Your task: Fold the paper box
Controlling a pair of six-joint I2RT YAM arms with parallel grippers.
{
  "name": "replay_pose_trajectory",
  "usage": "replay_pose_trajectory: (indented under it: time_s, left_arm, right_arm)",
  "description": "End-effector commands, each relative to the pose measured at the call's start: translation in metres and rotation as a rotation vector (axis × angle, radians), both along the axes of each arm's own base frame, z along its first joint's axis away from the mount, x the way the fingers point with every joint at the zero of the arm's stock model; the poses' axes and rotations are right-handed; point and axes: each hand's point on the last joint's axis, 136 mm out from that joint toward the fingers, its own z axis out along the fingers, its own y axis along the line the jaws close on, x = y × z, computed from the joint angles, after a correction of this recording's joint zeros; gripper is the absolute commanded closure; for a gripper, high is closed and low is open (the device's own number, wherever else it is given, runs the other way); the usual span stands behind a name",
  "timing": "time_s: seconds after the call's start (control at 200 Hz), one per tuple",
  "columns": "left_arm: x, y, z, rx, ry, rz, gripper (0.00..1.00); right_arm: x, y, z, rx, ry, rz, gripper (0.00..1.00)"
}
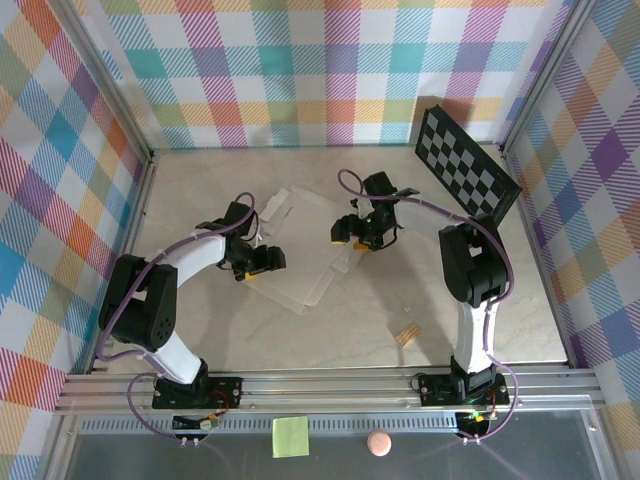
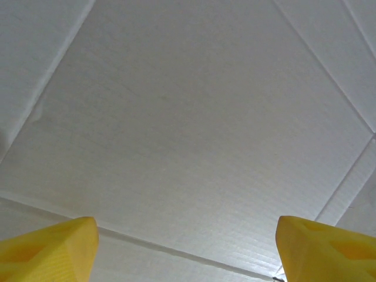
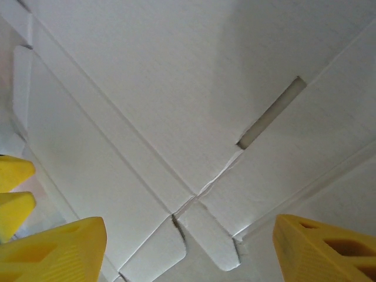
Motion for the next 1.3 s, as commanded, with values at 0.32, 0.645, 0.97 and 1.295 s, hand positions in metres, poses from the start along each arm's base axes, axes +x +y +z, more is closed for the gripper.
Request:
replay_pose_trajectory:
  time_s: [0.32, 0.645, 0.97, 1.295]
  left_arm:
    - [-0.053, -0.031, -0.019, -0.128, 0.163, -0.1, 0.21]
    - [-0.098, -0.07, -0.027, -0.189, 0.229, -0.181, 0.21]
    - [-0.123, -0.083, -0.021, -0.216, 0.227, -0.206, 0.2]
    - [-0.122, -0.091, -0.013, -0.248, 0.171, -0.18, 0.2]
  right_arm:
    - [0.015, -0.02, -0.043, -0.156, 0.041, -0.008, 0.25]
    - [0.023, -0.028, -0.042, -0.219, 0.018, -0.004, 0.25]
    - [0.024, -0.028, -0.04, -0.215, 0.009, -0.003, 0.25]
    - [0.025, -0.026, -0.027, -0.197, -0.038, 0.023, 0.25]
